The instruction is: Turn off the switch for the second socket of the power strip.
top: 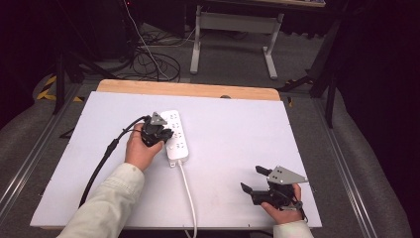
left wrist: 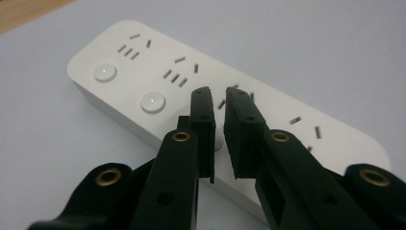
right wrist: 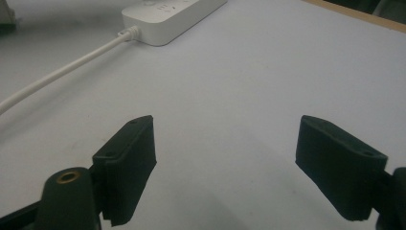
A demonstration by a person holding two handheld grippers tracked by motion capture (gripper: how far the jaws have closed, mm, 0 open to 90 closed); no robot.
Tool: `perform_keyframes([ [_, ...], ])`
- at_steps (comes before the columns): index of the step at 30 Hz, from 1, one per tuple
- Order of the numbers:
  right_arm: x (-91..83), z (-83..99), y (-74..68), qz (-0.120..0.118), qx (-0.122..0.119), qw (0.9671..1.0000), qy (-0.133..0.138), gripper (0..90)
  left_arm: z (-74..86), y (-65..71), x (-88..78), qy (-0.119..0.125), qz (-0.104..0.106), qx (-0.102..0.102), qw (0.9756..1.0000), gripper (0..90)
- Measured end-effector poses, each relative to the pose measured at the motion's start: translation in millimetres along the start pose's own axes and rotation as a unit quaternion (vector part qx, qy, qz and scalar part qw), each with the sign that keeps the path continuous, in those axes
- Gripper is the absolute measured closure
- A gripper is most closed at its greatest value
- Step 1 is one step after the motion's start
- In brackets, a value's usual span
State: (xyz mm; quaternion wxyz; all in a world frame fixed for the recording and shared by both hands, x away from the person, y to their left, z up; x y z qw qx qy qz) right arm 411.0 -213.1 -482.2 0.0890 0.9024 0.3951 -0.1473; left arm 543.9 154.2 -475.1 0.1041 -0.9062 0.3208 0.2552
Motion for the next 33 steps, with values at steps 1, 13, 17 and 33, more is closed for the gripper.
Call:
perform_keyframes([
  [1,0.4,0.1,0.1,0.000,0.001,1.0000,-0.001,22.1,-2.2,1.1,-2.2,0.007,0.001,0.002,1.0000,80.4],
  [13,1.1,0.1,-0.7,0.001,0.000,1.0000,-0.002,22.1,-26.6,8.6,-32.7,0.054,0.026,-0.003,0.9982,71.6],
  [17,1.2,0.2,-0.5,0.001,0.001,1.0000,-0.003,22.1,-30.5,11.5,-38.1,0.061,0.032,-0.003,0.9976,71.0],
  [33,2.1,0.5,-1.2,-0.001,0.001,1.0000,-0.005,22.1,-41.2,17.4,-66.7,0.090,0.049,-0.003,0.9947,50.0],
])
Point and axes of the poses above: each handheld gripper's, and its own axes: x roughly forward along the jaws, z roughly out of its underside, y roughly to its right, the point moved 3 cm from there along x, roughly forward along the jaws, and after that the axes turned 10 degrees about y, right-handed, at the moved point
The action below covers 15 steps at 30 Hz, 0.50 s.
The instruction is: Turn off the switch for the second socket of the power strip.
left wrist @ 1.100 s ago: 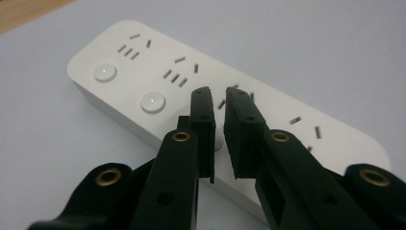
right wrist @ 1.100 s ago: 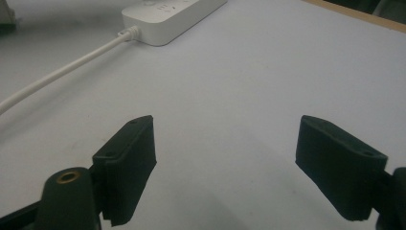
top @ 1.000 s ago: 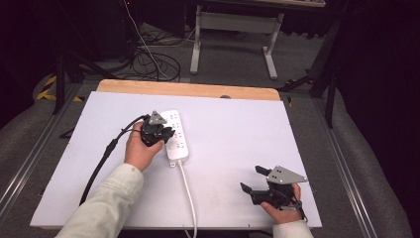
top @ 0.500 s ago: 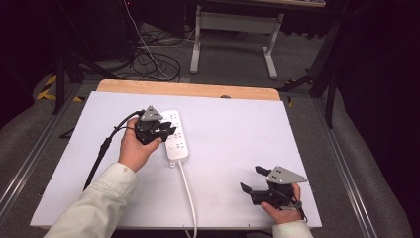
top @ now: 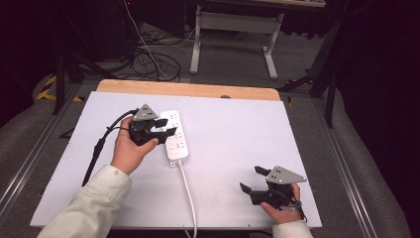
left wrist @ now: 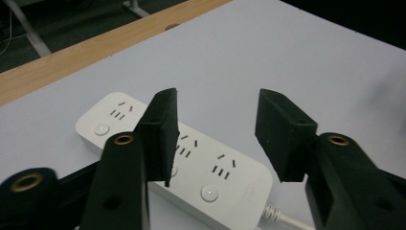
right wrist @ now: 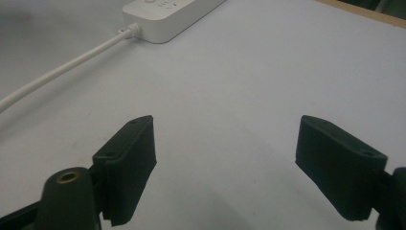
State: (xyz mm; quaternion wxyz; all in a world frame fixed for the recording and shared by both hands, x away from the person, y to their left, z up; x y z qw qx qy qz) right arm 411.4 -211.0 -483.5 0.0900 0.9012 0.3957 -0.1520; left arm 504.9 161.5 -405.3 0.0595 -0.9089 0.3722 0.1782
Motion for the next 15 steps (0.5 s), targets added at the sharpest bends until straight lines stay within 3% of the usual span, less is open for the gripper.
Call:
perform_keyframes([
  [2,-1.3,-0.1,-0.3,0.001,0.000,1.0000,0.001,22.1,-2.1,3.0,-6.4,0.005,0.005,-0.003,1.0000,43.0],
  [6,-1.7,-0.3,-0.1,0.001,0.000,1.0000,0.002,22.1,-4.5,7.4,-20.0,0.011,0.005,0.014,0.9998,38.1],
  [12,-1.2,-0.5,-0.7,0.001,-0.001,1.0000,0.001,22.1,-7.2,14.0,-41.0,0.028,0.017,0.013,0.9994,35.6],
  [15,-1.1,-0.5,-0.9,0.001,-0.001,1.0000,0.002,22.1,-5.0,15.6,-50.4,0.025,0.006,0.020,0.9995,35.1],
])
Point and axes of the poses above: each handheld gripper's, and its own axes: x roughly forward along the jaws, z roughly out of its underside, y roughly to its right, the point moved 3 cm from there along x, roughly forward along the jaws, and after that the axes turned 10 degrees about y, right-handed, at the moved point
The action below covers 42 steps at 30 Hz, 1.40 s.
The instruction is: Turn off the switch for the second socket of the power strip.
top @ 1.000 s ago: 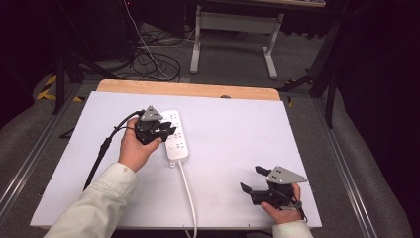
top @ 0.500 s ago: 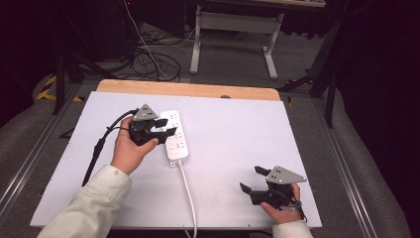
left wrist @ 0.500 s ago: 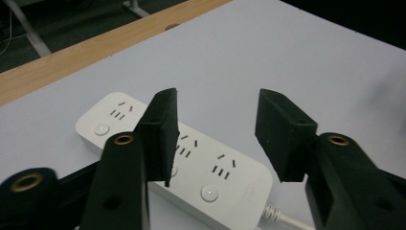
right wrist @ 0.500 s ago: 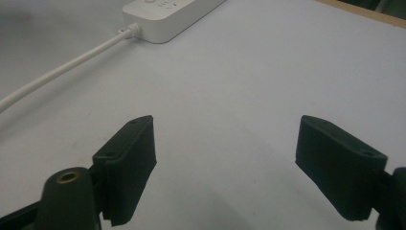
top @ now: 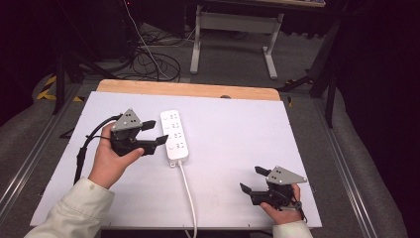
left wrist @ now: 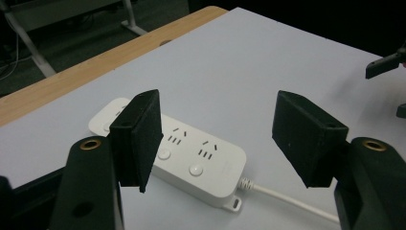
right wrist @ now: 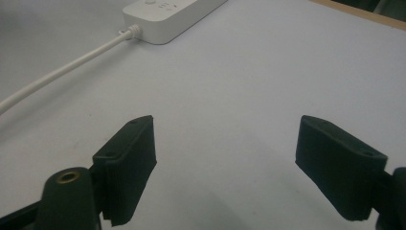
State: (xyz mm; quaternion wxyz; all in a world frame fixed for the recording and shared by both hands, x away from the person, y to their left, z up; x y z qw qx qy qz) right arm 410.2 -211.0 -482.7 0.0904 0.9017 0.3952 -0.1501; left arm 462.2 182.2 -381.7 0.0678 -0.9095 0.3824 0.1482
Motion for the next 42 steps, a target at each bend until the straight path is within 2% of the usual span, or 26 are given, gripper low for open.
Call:
perform_keyframes([
  [7,-0.1,0.1,0.0,0.001,-0.001,1.0000,-0.001,22.1,11.1,2.4,-21.1,0.010,0.003,-0.001,0.9999,33.8],
  [10,0.0,0.1,-0.1,0.001,-0.001,1.0000,-0.001,22.1,18.4,2.7,-28.8,0.009,-0.008,0.008,0.9999,32.8],
  [14,0.1,0.2,-0.2,0.001,-0.002,1.0000,-0.002,22.1,30.1,0.6,-38.9,0.014,-0.006,0.000,0.9999,31.2],
  [20,0.4,0.2,-0.2,0.001,-0.002,1.0000,-0.002,22.1,47.9,-2.8,-57.4,0.021,-0.007,0.000,0.9998,29.7],
  [27,-0.2,-0.2,-0.7,0.000,-0.002,1.0000,-0.001,22.1,69.2,-0.7,-75.3,0.025,-0.005,-0.008,0.9996,27.9],
  [33,-0.1,-0.3,-0.9,-0.001,-0.003,1.0000,0.000,22.1,90.9,0.8,-86.1,0.033,-0.016,-0.015,0.9992,27.5],
  [37,-0.5,-0.4,-1.0,0.000,-0.003,1.0000,0.000,22.1,107.4,1.4,-89.5,0.026,-0.020,-0.016,0.9993,24.3],
  [42,-1.0,-0.5,-0.9,-0.001,-0.002,1.0000,0.002,22.2,125.8,4.0,-92.4,0.009,-0.027,0.005,0.9996,22.9],
])
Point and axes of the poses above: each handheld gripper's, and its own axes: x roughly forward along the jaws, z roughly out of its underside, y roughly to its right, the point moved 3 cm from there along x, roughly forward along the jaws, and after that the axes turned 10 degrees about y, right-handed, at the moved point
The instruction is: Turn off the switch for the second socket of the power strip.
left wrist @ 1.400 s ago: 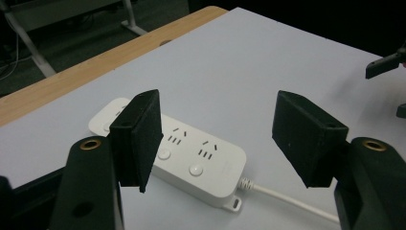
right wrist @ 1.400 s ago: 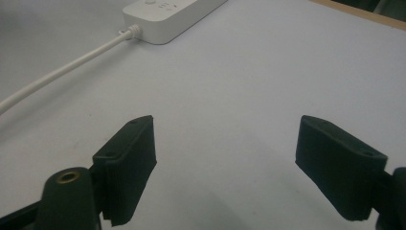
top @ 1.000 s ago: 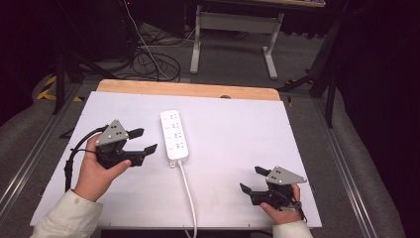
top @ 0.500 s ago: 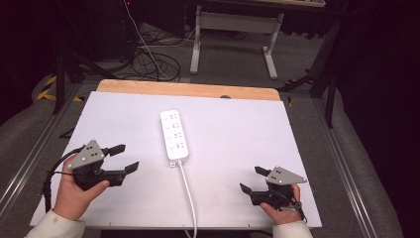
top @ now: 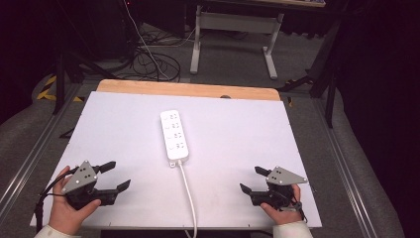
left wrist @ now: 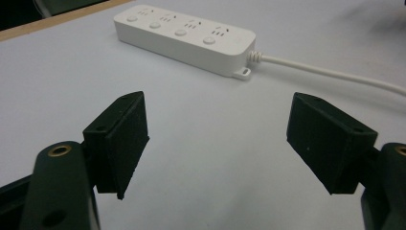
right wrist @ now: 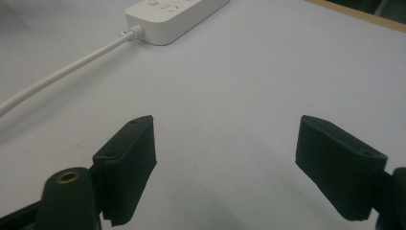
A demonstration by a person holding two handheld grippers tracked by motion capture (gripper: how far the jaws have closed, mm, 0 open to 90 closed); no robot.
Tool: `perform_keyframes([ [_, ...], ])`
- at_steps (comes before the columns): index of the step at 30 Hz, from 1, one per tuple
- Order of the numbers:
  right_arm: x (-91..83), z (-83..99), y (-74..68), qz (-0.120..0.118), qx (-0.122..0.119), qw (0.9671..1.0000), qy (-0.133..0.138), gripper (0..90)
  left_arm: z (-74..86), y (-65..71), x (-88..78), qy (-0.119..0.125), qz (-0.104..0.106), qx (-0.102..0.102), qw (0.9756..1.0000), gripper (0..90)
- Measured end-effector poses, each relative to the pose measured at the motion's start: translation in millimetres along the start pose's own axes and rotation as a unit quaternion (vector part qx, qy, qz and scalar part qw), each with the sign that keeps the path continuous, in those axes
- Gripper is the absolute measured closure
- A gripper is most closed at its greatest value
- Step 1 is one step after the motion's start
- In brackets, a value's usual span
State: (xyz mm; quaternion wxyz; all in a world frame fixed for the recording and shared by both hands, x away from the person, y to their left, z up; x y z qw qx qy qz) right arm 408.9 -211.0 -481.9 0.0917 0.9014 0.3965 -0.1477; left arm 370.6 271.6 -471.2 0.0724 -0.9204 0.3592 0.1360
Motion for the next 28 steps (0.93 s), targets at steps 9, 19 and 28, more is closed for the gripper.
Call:
perform_keyframes([
  [9,0.1,0.1,-0.1,-0.001,0.001,1.0000,0.000,22.1,19.6,2.9,-8.5,0.003,0.007,-0.014,0.9999,22.7],
  [19,-0.3,0.4,0.5,-0.002,0.005,1.0000,0.001,22.1,33.1,2.1,-16.1,0.017,0.026,-0.079,0.9964,22.8],
  [28,0.9,0.5,0.6,-0.003,0.004,1.0000,-0.001,22.3,32.4,-4.4,-17.1,0.013,0.008,-0.061,0.9980,23.3],
])
Point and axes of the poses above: each handheld gripper's, and its own axes: x roughly forward along the jaws, z roughly out of its underside, y roughly to its right, the point moved 3 cm from there along x, roughly forward along the jaws, and after that the axes turned 10 degrees about y, right-handed, at the moved point
